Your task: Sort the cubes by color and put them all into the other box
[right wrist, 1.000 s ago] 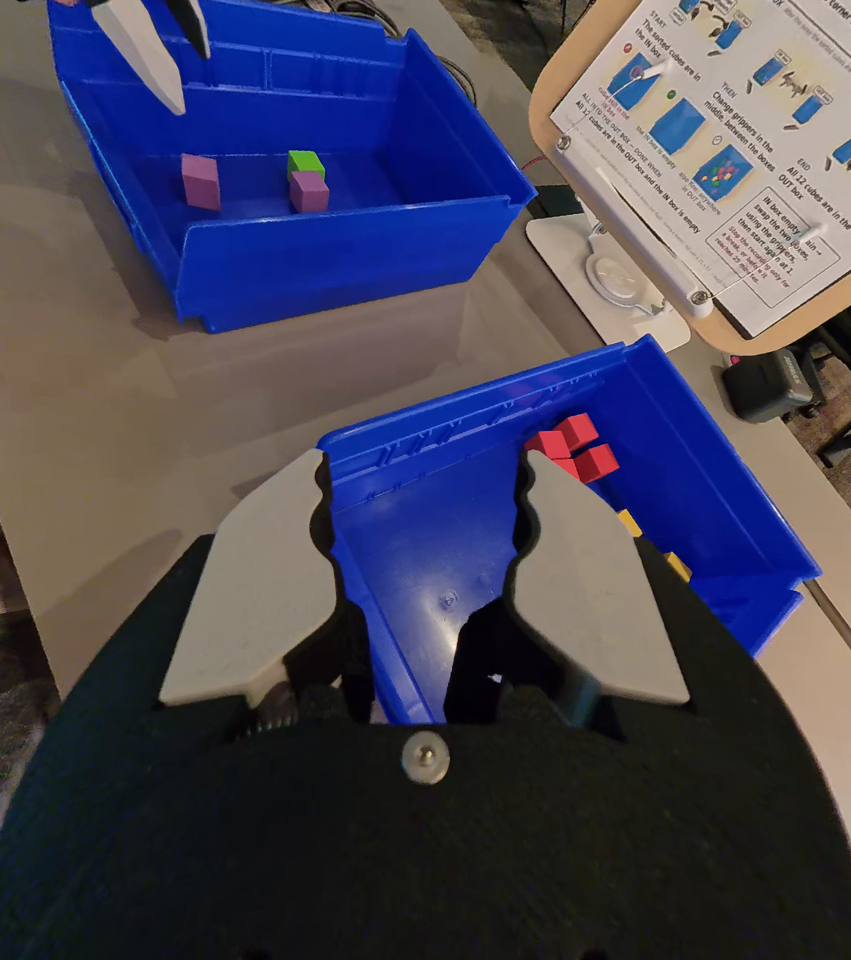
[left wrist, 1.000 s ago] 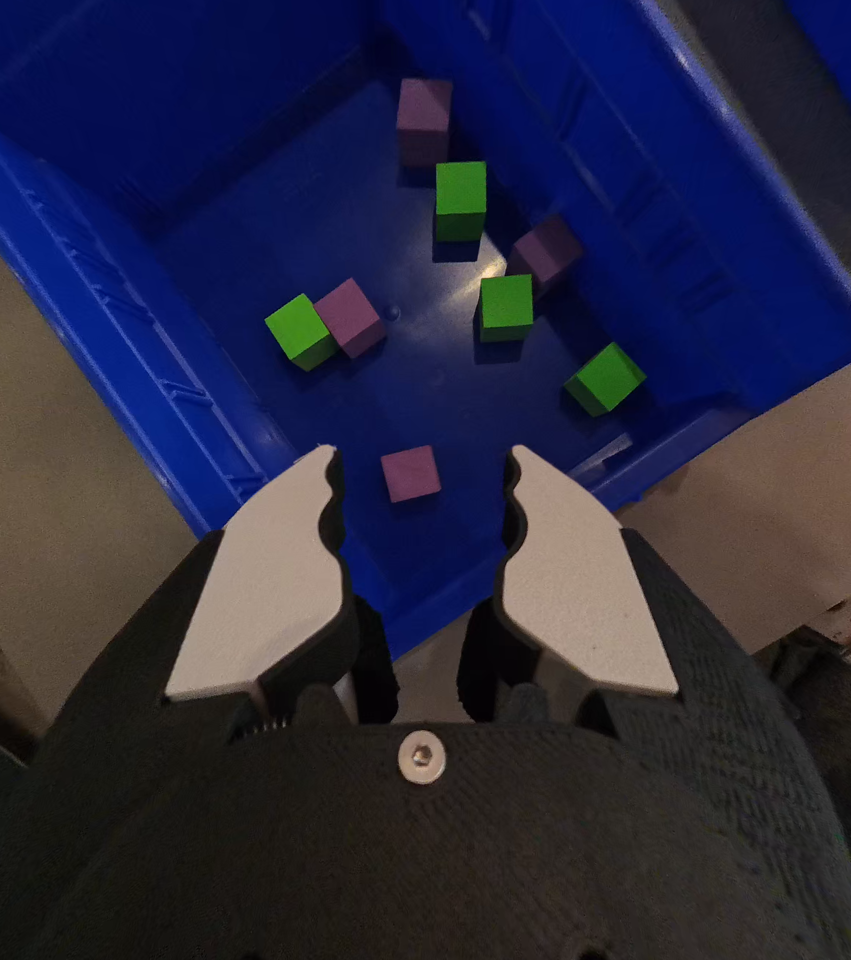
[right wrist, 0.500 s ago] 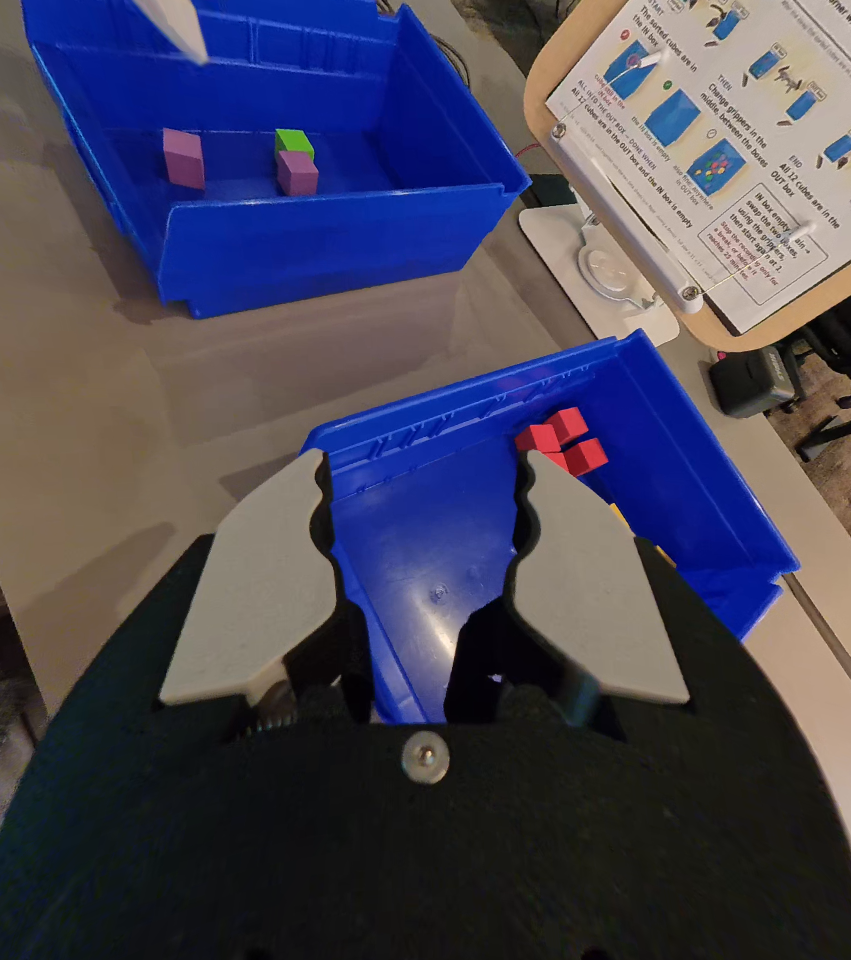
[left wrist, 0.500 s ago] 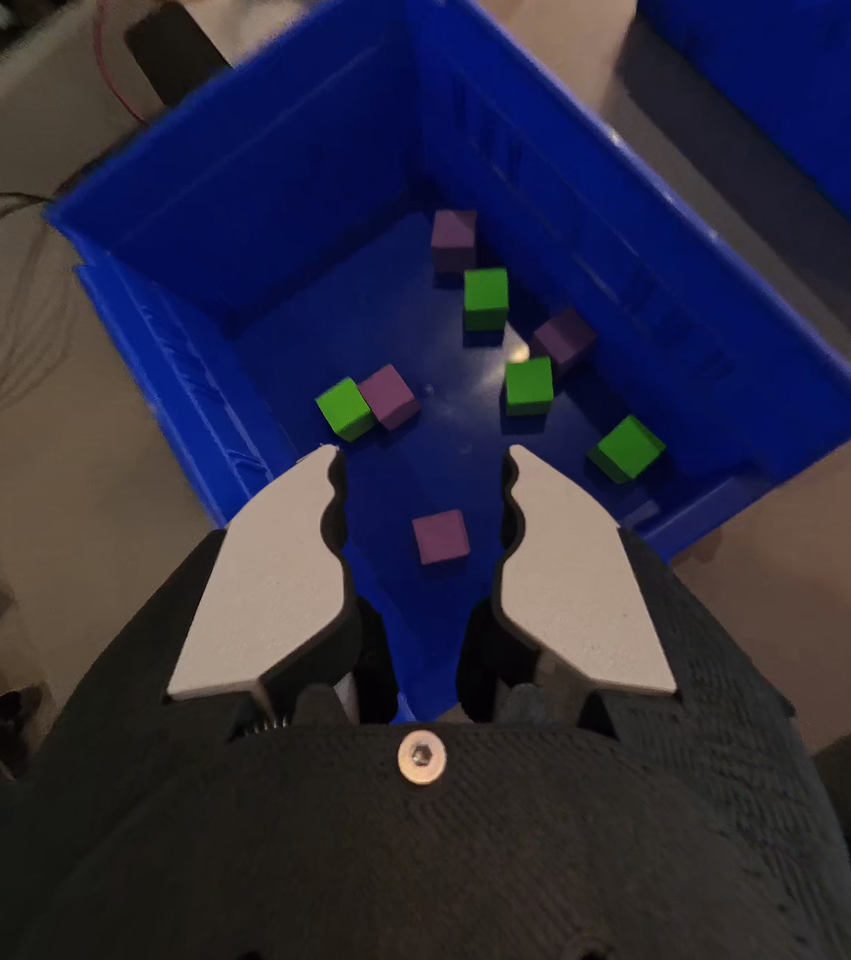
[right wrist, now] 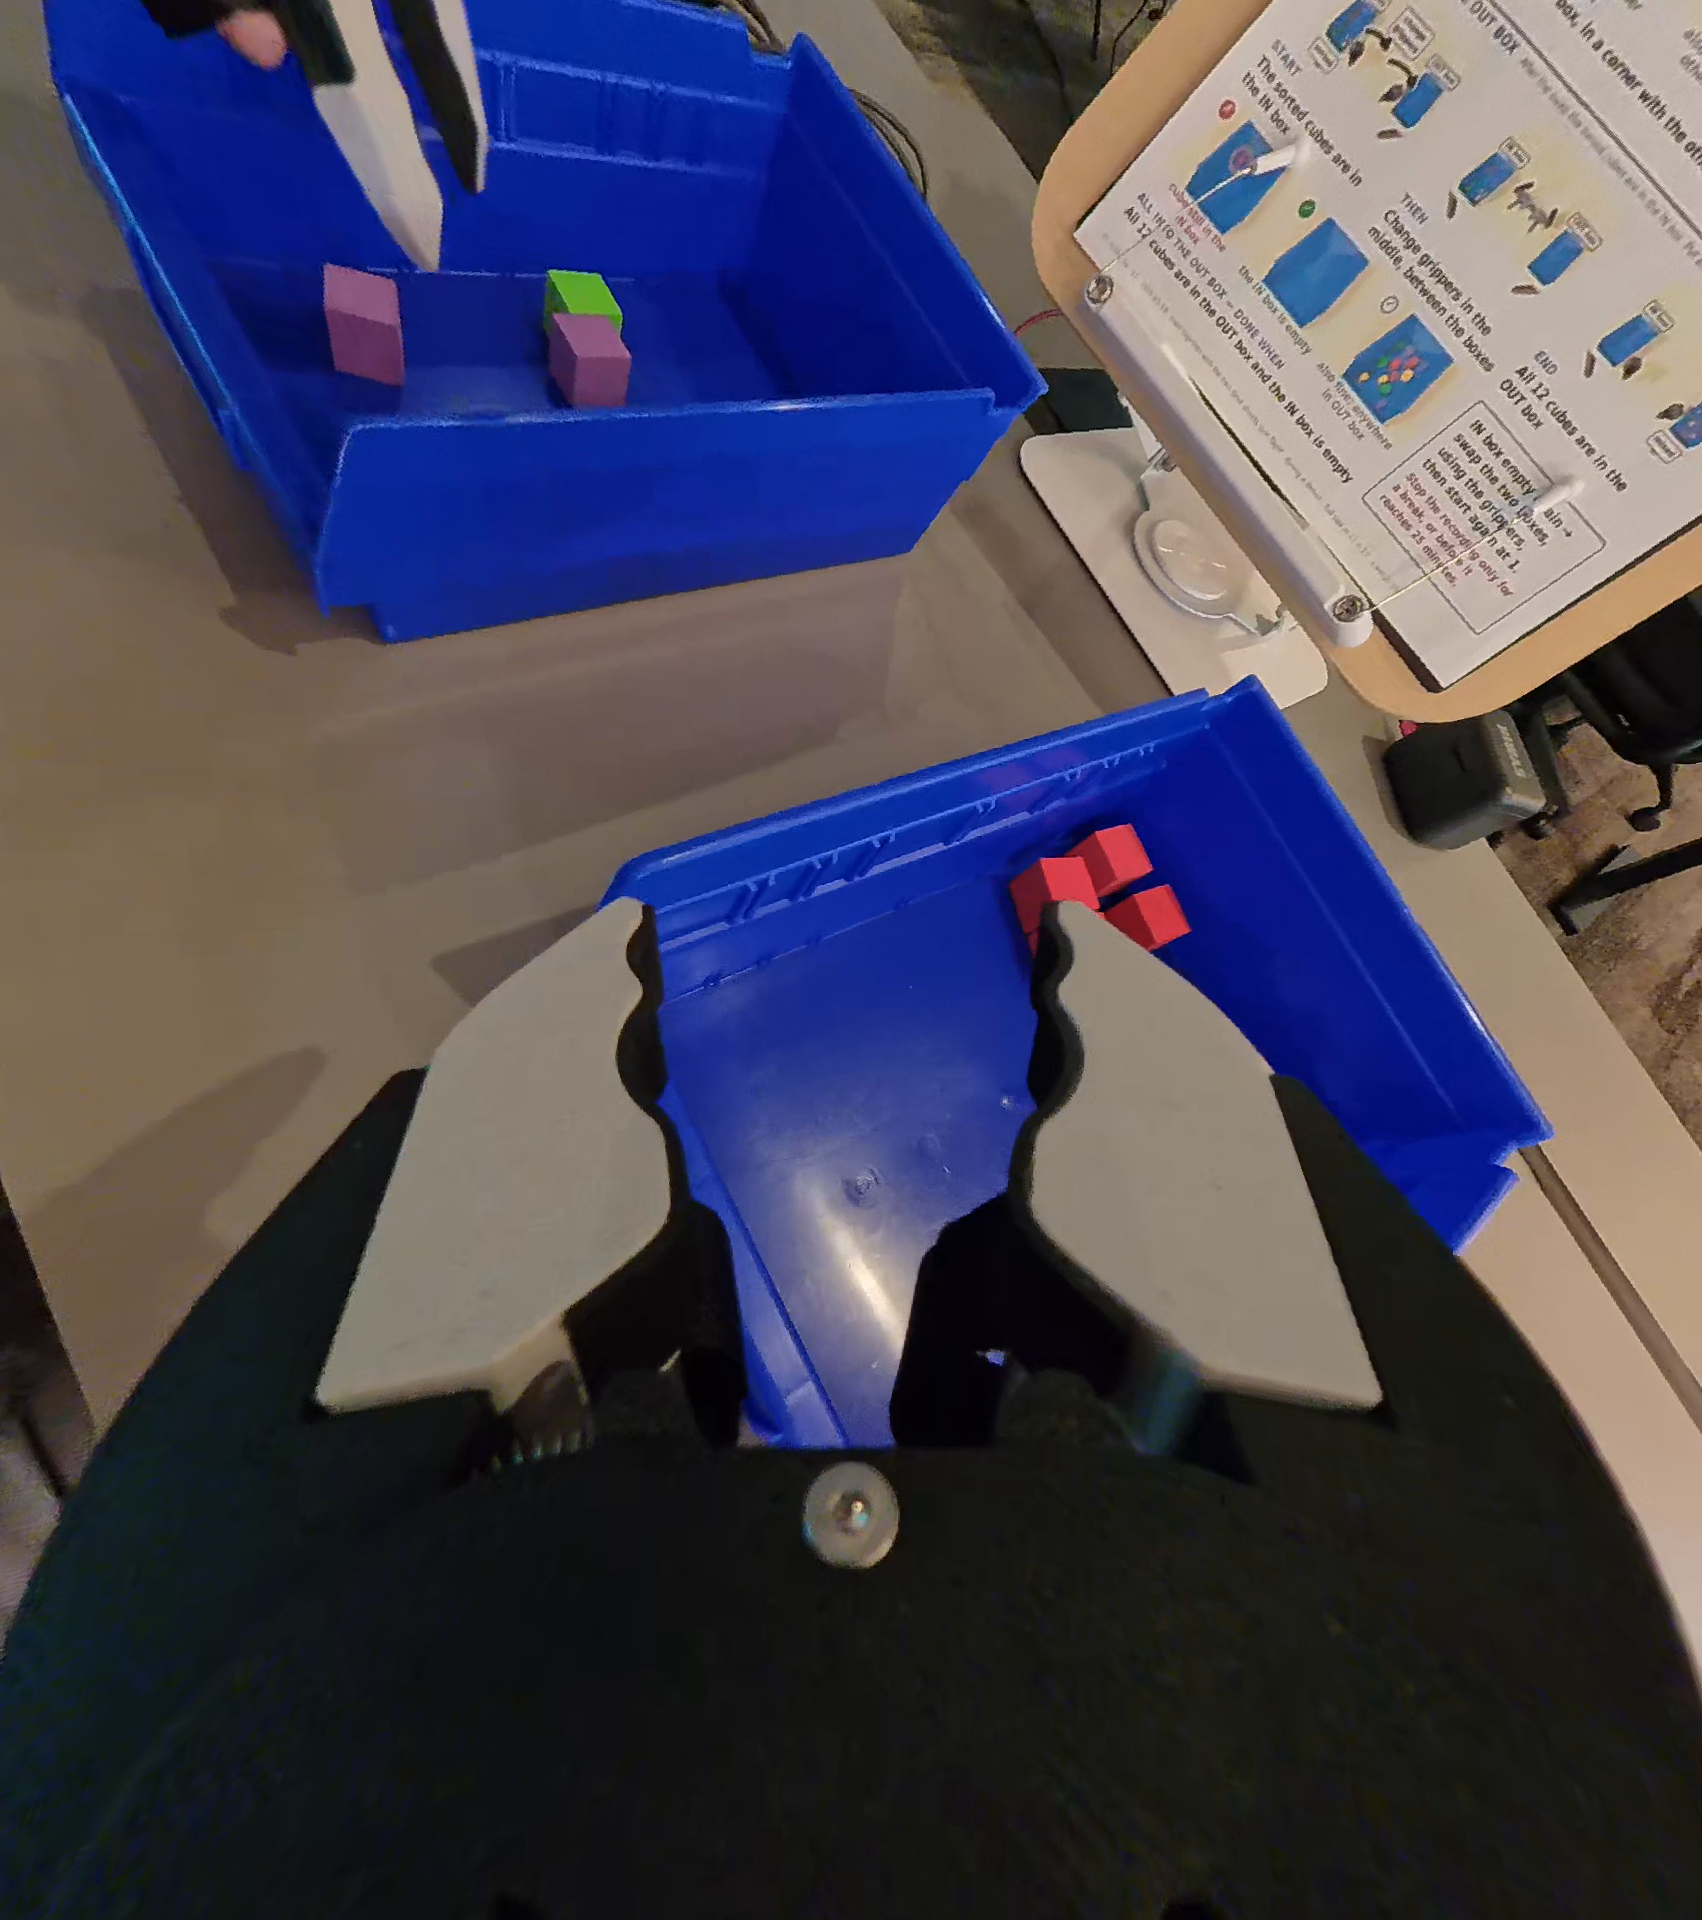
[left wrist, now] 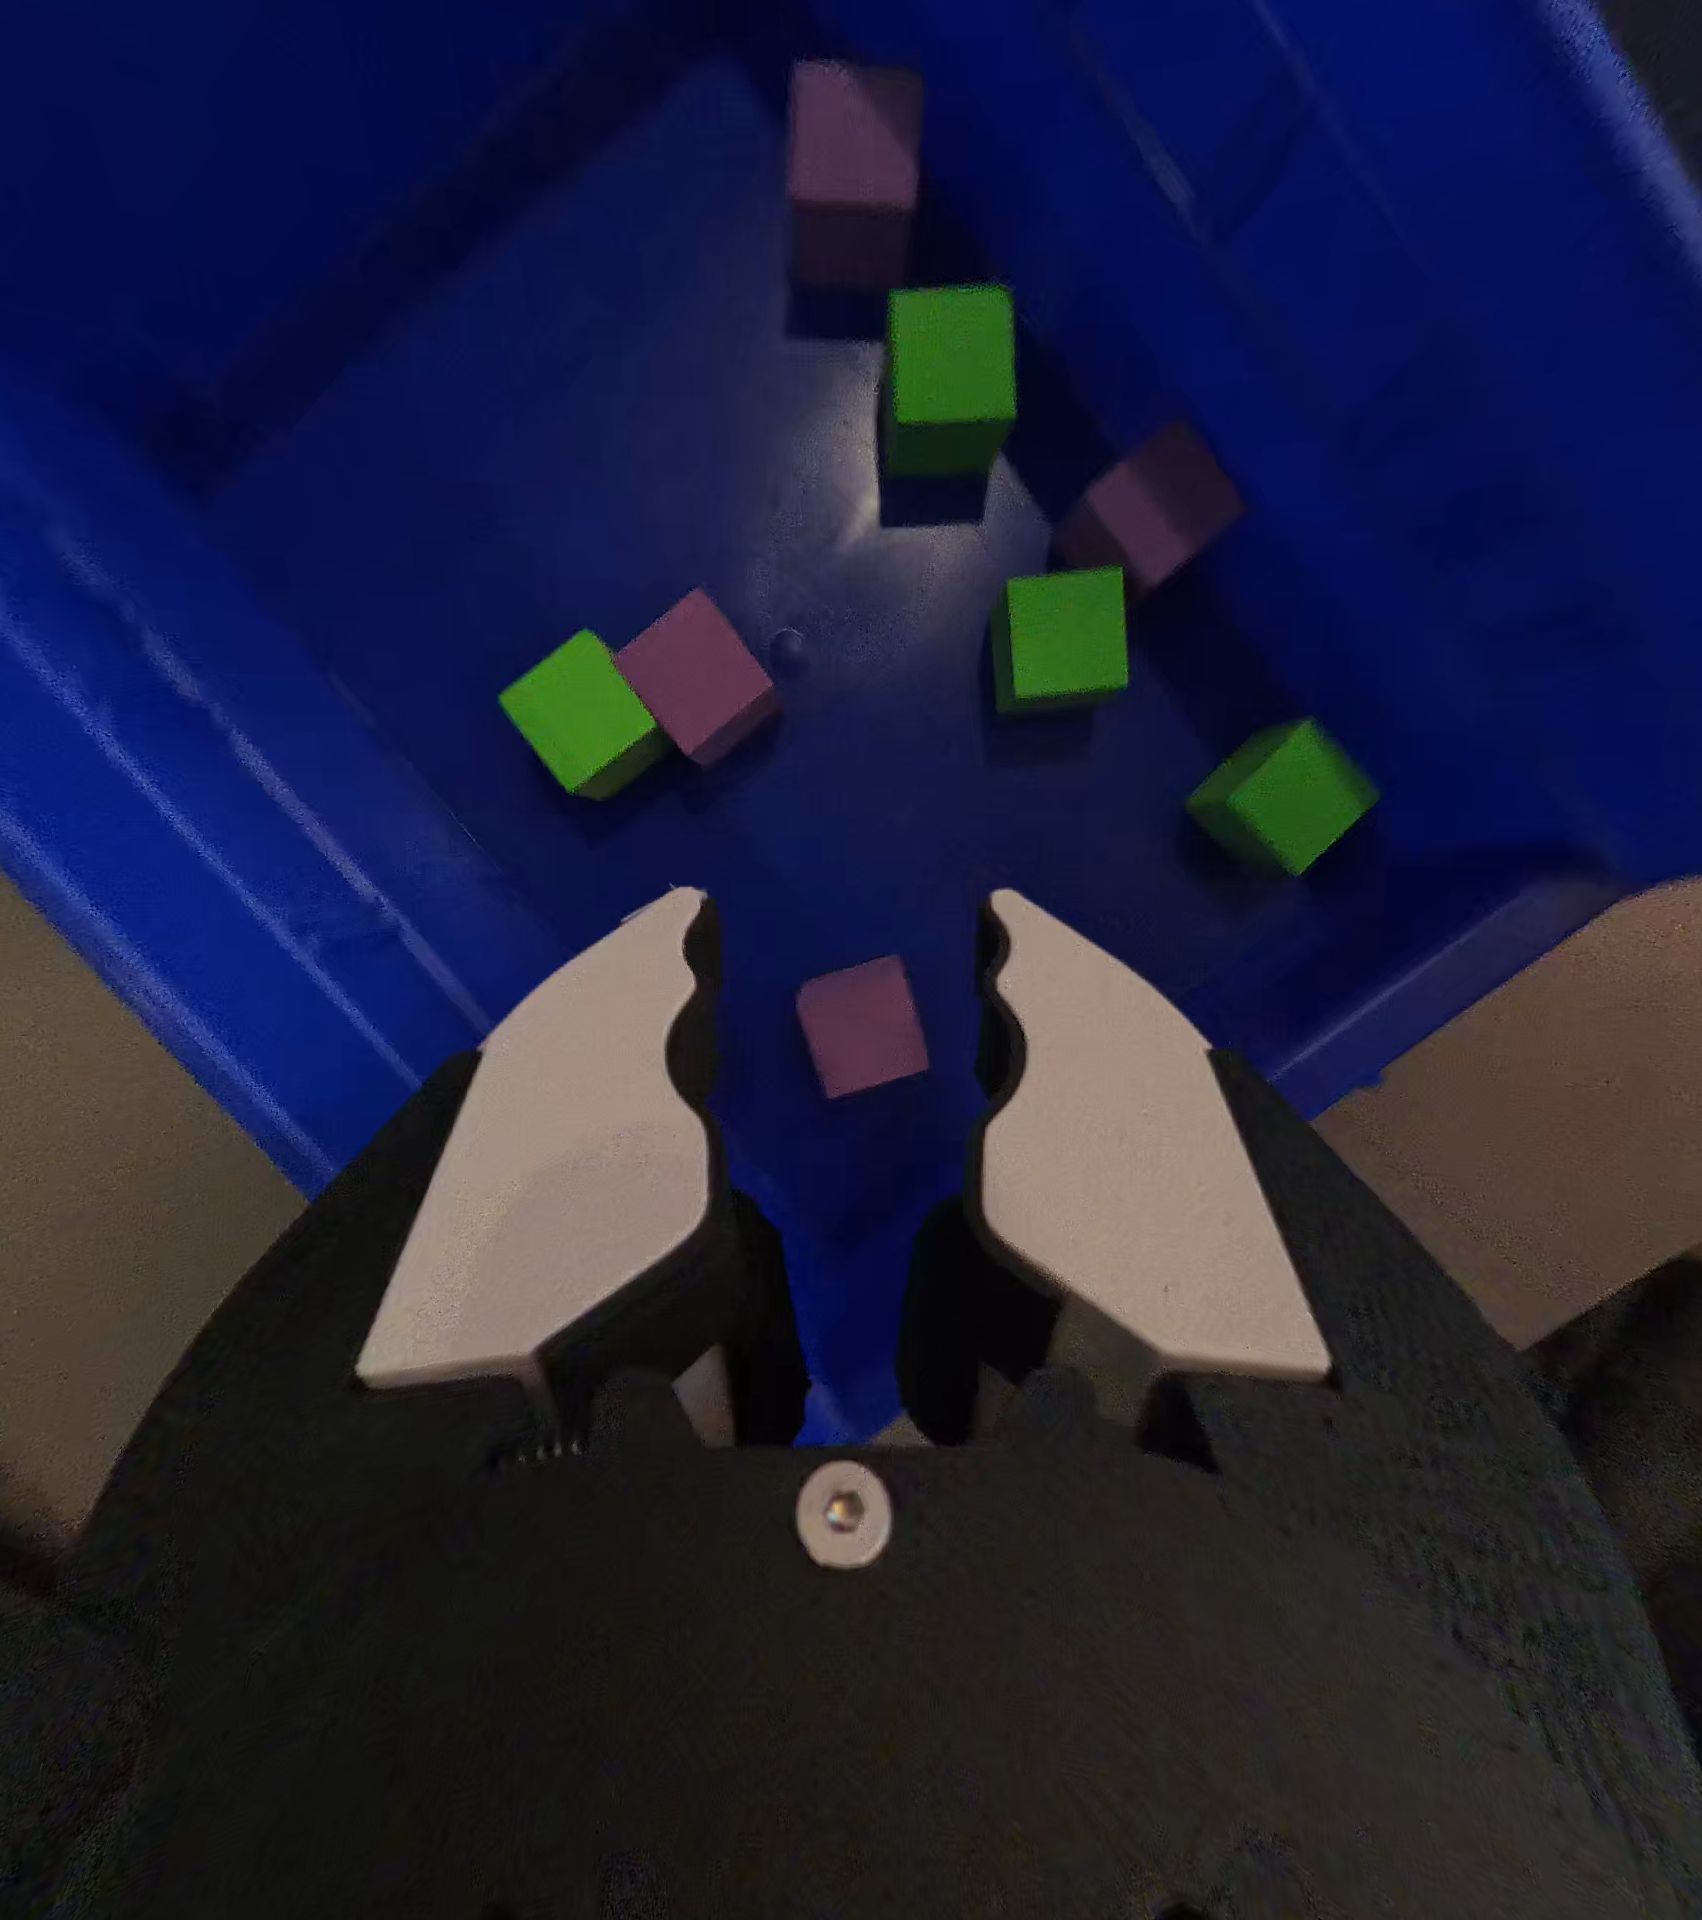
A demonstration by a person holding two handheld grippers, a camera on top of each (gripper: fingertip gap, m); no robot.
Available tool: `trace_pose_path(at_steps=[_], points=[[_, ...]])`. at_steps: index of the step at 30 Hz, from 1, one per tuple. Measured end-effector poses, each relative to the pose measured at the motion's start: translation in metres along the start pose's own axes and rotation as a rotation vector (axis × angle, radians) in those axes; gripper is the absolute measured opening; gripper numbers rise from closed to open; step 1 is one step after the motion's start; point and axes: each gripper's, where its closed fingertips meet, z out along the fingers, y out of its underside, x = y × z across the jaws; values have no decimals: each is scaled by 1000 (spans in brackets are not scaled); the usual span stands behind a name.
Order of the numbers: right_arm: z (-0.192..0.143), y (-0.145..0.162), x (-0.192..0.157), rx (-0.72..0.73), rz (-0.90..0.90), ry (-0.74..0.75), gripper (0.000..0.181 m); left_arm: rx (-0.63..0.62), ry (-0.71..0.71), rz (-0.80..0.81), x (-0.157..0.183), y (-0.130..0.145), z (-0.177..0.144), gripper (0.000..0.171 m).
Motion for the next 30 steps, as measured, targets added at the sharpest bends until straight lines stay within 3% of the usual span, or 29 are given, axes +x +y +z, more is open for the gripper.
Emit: trace_pose_path(at_steps=[3,5,9,15,21,24,25,27,30], points=[[-6,-2,2,19,2,8,69,-108,-188,449,-17,-8,2,55],[-10,-3,4,27,5,14,69,-174,-240,703,-23,-13,7,56],[-17,-5,8,41,11,31,69,-262,-181,895,-27,-19,21,58],[-22,-6,10,42,10,45,69,-362,-40,877,-33,-20,47,59],[-21,-1,15,34,24,51,69,-455,-8,878,-40,-13,68,58],[-17,2,15,22,28,48,69,-452,36,838,-36,-15,68,30],[-16,3,14,19,28,47,68,-455,46,820,-35,-14,68,30],[-15,2,13,22,25,42,68,-407,74,764,-29,-17,64,30],[-12,-3,8,45,10,29,68,-197,233,585,1,-33,43,30]])
